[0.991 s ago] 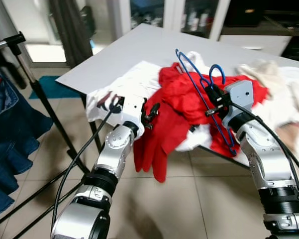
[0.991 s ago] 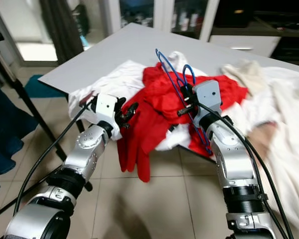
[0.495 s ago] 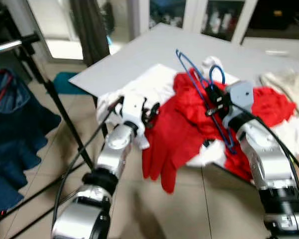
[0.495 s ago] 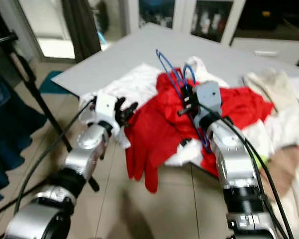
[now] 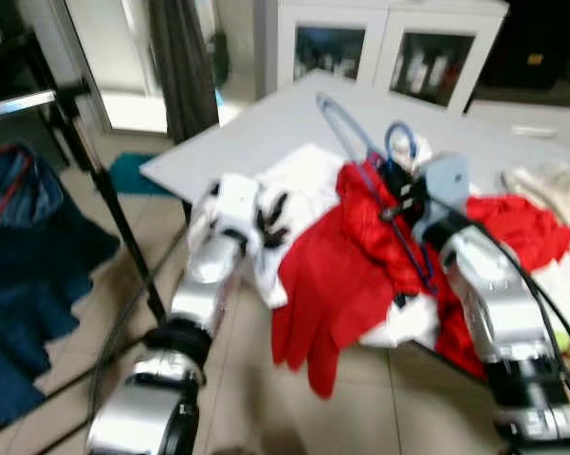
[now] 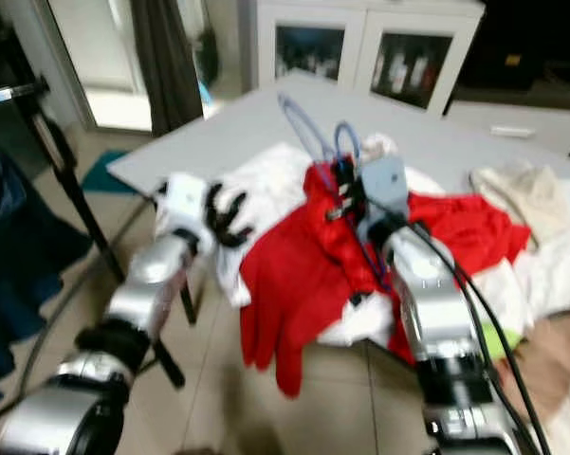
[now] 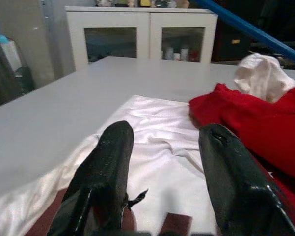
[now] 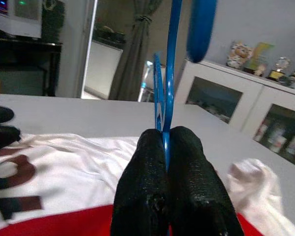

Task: Hang hanger

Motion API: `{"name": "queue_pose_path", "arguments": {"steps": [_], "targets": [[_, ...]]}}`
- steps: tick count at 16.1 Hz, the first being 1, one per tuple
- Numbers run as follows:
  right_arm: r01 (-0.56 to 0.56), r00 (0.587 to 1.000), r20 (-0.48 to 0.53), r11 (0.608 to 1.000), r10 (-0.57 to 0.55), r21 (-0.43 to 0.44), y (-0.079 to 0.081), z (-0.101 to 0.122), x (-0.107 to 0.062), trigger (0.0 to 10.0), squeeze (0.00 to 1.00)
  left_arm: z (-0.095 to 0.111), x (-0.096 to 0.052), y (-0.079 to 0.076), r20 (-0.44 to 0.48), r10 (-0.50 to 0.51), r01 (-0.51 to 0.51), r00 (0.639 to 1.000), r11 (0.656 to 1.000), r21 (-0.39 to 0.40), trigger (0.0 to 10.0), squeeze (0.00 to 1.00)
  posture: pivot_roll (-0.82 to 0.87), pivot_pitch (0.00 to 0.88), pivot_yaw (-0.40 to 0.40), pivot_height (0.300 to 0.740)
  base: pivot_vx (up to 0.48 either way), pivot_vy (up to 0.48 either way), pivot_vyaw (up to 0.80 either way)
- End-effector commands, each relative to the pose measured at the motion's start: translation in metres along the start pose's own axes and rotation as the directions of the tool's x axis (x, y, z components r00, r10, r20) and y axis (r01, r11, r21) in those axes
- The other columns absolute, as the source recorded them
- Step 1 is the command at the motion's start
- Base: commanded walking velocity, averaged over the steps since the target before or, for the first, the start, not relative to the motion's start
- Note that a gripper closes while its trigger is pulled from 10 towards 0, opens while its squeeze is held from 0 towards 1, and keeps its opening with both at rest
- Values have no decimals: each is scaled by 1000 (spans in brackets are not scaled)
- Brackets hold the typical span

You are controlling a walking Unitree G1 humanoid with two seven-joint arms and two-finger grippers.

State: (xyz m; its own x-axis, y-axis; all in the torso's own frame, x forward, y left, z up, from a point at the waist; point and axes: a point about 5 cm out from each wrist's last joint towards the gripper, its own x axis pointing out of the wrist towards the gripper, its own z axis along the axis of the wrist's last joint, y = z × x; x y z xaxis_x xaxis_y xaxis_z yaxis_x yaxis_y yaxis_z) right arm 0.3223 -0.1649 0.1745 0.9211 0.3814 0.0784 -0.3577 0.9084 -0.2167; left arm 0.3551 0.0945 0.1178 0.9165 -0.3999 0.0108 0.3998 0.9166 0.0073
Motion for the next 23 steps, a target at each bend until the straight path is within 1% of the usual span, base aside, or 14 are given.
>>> {"name": "queue_pose_path", "arguments": {"steps": [1,8,18,19,20,21,22,23], "targets": [[35,999,-13,999,-35,-7,-9,-2,-6,10000,0,2,4,-15,7,-40,40,999,999,-2,10000,0,65,0,16,740,307,0,0],[37,999,-15,999,-37,-2,-8,-3,-5,10000,0,2,4,-14,9,-47,47,999,999,9,10000,0,69,0,18,740,0,0,0],[33,999,-20,999,-33,-4,-7,-4,-6,10000,0,-2,3,-14,-9,-31,32,999,999,18,10000,0,67,0,13,740,0,0,0],[33,999,-22,999,-33,-5,-8,-4,-7,10000,0,-10,1,-4,-79,53,-48,995,997,63,10000,0,67,0,14,740,0,0,0],[34,999,-23,999,-34,-6,-8,-4,-7,10000,0,-15,-2,7,-116,128,-116,985,988,104,10000,0,65,0,14,740,0,0,0],[36,999,-24,999,-36,-6,-9,-4,-8,10000,0,-19,-7,17,-131,186,-167,974,975,147,10000,0,64,0,14,740,0,0,0],[37,999,-26,999,-37,-7,-9,-4,-9,10000,0,-20,-11,25,-133,216,-195,967,968,155,10000,0,64,0,14,740,0,0,0],[36,999,-29,999,-36,-8,-9,-5,-9,10000,0,-20,-14,30,-128,230,-208,965,963,169,10000,824,66,0,11,740,0,0,0]]}}
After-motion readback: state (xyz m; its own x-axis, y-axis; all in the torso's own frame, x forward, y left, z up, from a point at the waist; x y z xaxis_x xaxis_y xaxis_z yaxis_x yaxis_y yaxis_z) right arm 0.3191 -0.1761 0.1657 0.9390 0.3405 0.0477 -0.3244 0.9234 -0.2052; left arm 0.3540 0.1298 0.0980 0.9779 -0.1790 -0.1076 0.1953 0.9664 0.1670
